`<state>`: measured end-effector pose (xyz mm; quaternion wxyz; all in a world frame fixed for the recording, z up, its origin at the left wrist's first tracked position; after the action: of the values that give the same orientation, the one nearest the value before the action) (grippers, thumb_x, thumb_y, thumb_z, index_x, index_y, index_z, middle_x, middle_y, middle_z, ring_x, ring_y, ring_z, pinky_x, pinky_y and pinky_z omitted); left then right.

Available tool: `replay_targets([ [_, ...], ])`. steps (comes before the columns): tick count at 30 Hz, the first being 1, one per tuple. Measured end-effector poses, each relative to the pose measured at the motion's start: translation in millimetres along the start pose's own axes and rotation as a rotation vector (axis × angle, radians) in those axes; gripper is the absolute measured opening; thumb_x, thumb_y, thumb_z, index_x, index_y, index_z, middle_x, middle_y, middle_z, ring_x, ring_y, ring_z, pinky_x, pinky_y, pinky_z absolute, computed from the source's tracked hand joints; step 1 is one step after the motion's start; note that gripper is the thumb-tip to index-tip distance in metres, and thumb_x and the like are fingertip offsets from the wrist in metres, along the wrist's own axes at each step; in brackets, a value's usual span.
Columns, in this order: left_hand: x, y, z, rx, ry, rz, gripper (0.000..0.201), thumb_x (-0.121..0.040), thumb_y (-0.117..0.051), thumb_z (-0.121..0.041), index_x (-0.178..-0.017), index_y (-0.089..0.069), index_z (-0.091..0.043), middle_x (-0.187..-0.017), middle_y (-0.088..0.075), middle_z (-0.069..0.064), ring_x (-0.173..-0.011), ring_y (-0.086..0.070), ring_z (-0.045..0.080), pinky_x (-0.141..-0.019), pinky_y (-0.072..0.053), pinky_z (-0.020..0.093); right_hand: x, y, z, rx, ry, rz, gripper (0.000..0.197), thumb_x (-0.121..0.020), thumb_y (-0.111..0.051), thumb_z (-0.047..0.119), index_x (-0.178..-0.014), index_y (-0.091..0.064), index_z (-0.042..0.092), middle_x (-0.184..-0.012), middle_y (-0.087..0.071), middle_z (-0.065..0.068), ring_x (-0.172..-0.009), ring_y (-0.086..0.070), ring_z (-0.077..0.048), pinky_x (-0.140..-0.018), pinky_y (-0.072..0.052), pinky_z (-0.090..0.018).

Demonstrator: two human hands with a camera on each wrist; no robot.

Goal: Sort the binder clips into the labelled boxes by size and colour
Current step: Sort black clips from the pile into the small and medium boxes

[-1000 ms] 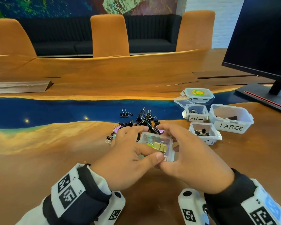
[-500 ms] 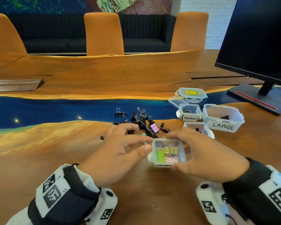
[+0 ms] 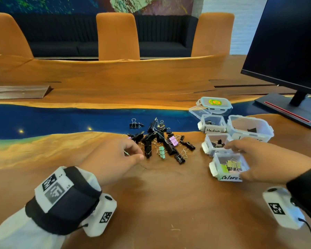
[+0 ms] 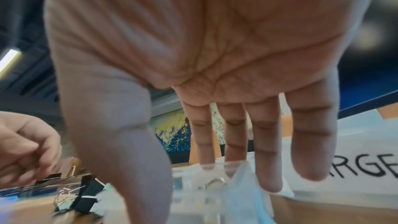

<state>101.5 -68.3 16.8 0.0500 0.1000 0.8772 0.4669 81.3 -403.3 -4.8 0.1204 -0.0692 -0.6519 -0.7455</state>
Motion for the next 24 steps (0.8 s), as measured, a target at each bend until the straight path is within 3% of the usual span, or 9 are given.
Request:
replay_targets([
  [4, -15, 33, 22, -0.251, 0.096, -0.115, 0.003, -0.092, -0.067, -0.041, -0.092, -0.066, -0.038, -0.095, -0.061, -0.019, -0.087, -0.060, 0.004, -0.077, -0.049, 0.029, 12, 20, 21, -0.156, 0.088, -0.137, 0.066, -0.072, -0.076, 0.046, -0.126, -0.041, 0.059, -0.127, -0.048, 0.028, -0.116, -0.051, 0.001, -0.101, -0.045, -0.026],
  [7, -26, 39, 38, -0.321, 0.149, -0.072, 0.012, -0.089, -0.071, -0.043, -0.097, -0.064, -0.038, -0.093, -0.063, -0.018, -0.085, -0.059, 0.003, -0.075, -0.048, 0.027, 25, 29, 47, -0.391, 0.186, -0.237, 0.054, -0.078, -0.075, 0.041, -0.123, -0.050, 0.056, -0.122, -0.053, 0.032, -0.117, -0.049, 0.012, -0.097, -0.044, -0.020],
  [9, -32, 33, 43, -0.349, 0.160, -0.006, 0.019, -0.086, -0.074, -0.045, -0.101, -0.064, -0.038, -0.094, -0.064, -0.016, -0.085, -0.059, 0.002, -0.074, -0.048, 0.026, 30, 31, 62, -0.522, 0.221, -0.297, 0.051, -0.080, -0.076, 0.038, -0.124, -0.055, 0.050, -0.120, -0.058, 0.029, -0.115, -0.052, 0.011, -0.092, -0.048, -0.021],
  [11, -35, 22, 43, -0.355, 0.161, 0.051, 0.036, -0.082, -0.076, -0.049, -0.114, -0.062, -0.041, -0.098, -0.060, -0.017, -0.087, -0.058, 0.003, -0.078, -0.049, 0.028, 32, 29, 75, -0.657, 0.244, -0.343, 0.045, -0.079, -0.077, 0.034, -0.120, -0.060, 0.047, -0.116, -0.062, 0.024, -0.110, -0.057, 0.006, -0.088, -0.051, -0.023],
  [14, -38, 1, 38, -0.379, 0.119, 0.139, 0.073, -0.077, -0.077, -0.058, -0.142, -0.044, -0.048, -0.112, -0.057, -0.014, -0.087, -0.057, 0.009, -0.080, -0.048, 0.030, 30, 16, 95, -0.779, 0.279, -0.326, 0.042, -0.080, -0.078, 0.025, -0.115, -0.063, 0.043, -0.112, -0.065, 0.020, -0.106, -0.060, 0.003, -0.087, -0.053, -0.021],
  [16, -41, -9, 37, -0.412, 0.103, 0.176, 0.081, -0.078, -0.076, -0.059, -0.147, -0.035, -0.054, -0.123, -0.059, -0.009, -0.092, -0.059, 0.015, -0.084, -0.051, 0.032, 29, 8, 104, -0.791, 0.290, -0.313, 0.041, -0.082, -0.078, 0.023, -0.114, -0.062, 0.043, -0.113, -0.065, 0.018, -0.105, -0.059, 0.003, -0.088, -0.051, -0.019],
  [18, -43, -13, 34, -0.399, 0.095, 0.179, 0.075, -0.081, -0.075, -0.055, -0.145, -0.037, -0.057, -0.124, -0.061, -0.008, -0.093, -0.060, 0.014, -0.085, -0.051, 0.031, 27, 5, 106, -0.805, 0.285, -0.334, 0.039, -0.082, -0.078, 0.023, -0.113, -0.063, 0.042, -0.112, -0.064, 0.018, -0.103, -0.060, 0.001, -0.087, -0.053, -0.022],
  [20, -42, -12, 29, -0.361, 0.097, 0.152, 0.062, -0.082, -0.075, -0.053, -0.138, -0.048, -0.054, -0.113, -0.060, -0.011, -0.087, -0.057, 0.010, -0.079, -0.047, 0.028, 26, 2, 106, -0.814, 0.276, -0.342, 0.038, -0.082, -0.078, 0.026, -0.113, -0.063, 0.043, -0.112, -0.064, 0.018, -0.103, -0.061, 0.000, -0.087, -0.055, -0.026],
  [24, -35, -17, 24, -0.350, 0.090, 0.166, 0.027, -0.081, -0.078, -0.048, -0.101, -0.062, -0.039, -0.100, -0.060, -0.013, -0.088, -0.058, 0.007, -0.072, -0.044, 0.025, 25, -6, 105, -0.812, 0.265, -0.317, 0.038, -0.083, -0.077, 0.029, -0.115, -0.062, 0.043, -0.112, -0.063, 0.017, -0.104, -0.060, 0.001, -0.087, -0.056, -0.028],
])
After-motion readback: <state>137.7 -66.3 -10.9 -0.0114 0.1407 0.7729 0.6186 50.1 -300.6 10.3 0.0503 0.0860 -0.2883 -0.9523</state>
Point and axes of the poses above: each hand's wrist, its own x-axis away from the middle knuckle, its own y-axis out of the back of the hand, z = x × y, the point moved 10 cm from there along -x, towards the middle knuckle
